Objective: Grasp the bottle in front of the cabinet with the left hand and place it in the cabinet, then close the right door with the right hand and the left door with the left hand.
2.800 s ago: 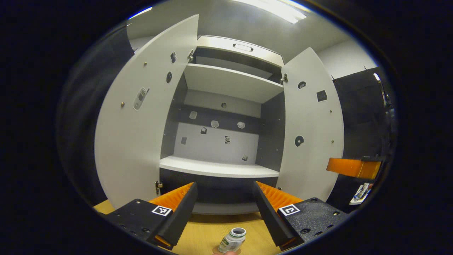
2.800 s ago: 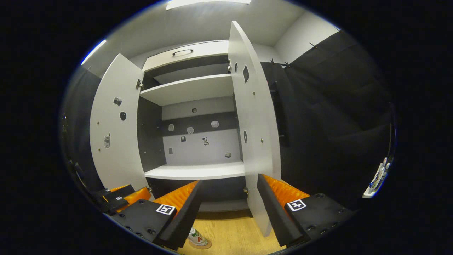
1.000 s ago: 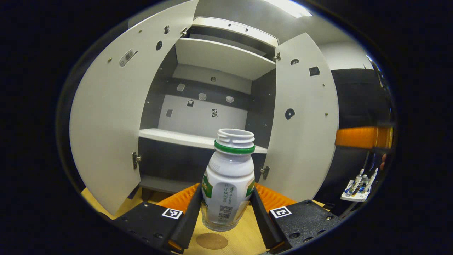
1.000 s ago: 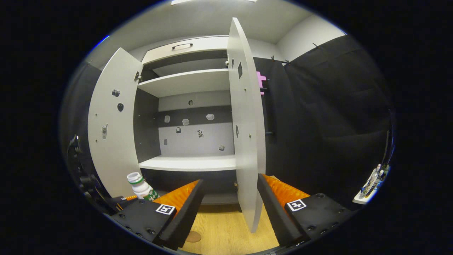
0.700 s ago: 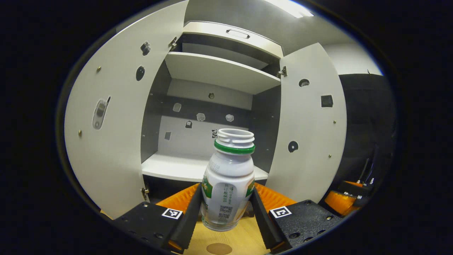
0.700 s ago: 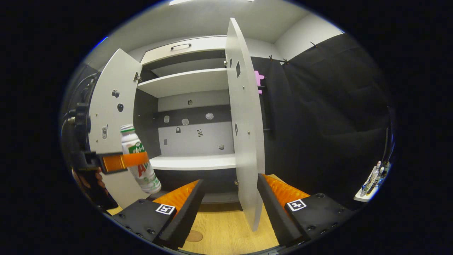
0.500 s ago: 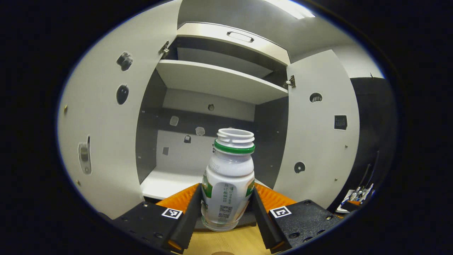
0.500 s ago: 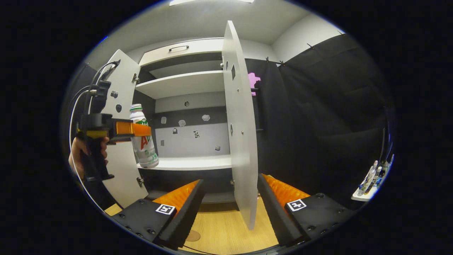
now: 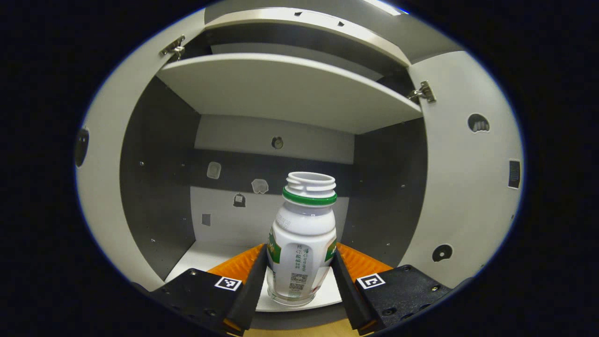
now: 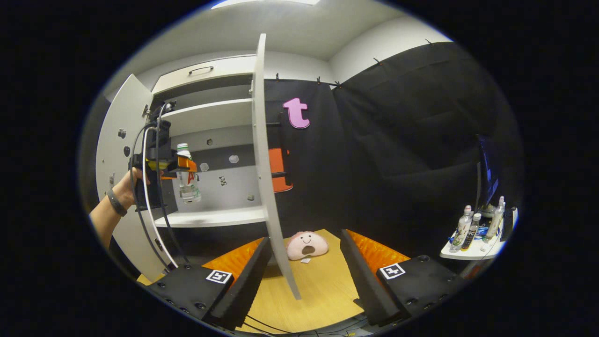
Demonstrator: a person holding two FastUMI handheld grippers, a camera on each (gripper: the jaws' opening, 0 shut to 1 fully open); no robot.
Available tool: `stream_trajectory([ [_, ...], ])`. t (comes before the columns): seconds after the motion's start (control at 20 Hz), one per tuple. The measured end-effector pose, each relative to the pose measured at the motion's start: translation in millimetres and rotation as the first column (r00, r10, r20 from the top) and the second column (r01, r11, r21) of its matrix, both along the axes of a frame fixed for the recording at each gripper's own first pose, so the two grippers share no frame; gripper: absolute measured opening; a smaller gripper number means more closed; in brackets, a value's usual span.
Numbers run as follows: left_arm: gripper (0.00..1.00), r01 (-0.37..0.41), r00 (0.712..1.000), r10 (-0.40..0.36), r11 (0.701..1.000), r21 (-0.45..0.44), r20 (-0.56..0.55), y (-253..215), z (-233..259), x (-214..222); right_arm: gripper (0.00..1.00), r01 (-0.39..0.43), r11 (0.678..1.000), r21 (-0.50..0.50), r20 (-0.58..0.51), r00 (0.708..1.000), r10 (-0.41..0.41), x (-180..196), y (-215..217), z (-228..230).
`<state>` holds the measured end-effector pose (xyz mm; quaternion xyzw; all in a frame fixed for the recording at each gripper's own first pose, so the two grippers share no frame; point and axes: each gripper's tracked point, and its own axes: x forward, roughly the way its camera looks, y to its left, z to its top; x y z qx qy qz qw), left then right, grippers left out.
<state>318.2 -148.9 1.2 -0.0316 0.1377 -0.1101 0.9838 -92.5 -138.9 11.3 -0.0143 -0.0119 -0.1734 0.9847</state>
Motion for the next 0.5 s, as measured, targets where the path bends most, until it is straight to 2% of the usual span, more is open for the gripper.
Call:
stream_trajectory([
  [0.25,0.75,-0.087,0.993,0.087,0.996,0.01,-0.078,11.7,-60.8,57.2,0.98,0.135,0.991,-0.015,0.024,0.991,-0.134,-30.0,-42.7,8.1],
  [0.5,0.75,-0.071,0.988,0.076,0.997,0.041,-0.136,-0.2,-92.0,73.9,0.98,0.227,0.974,-0.02,0.024,0.974,-0.227,-44.3,-66.6,10.9],
])
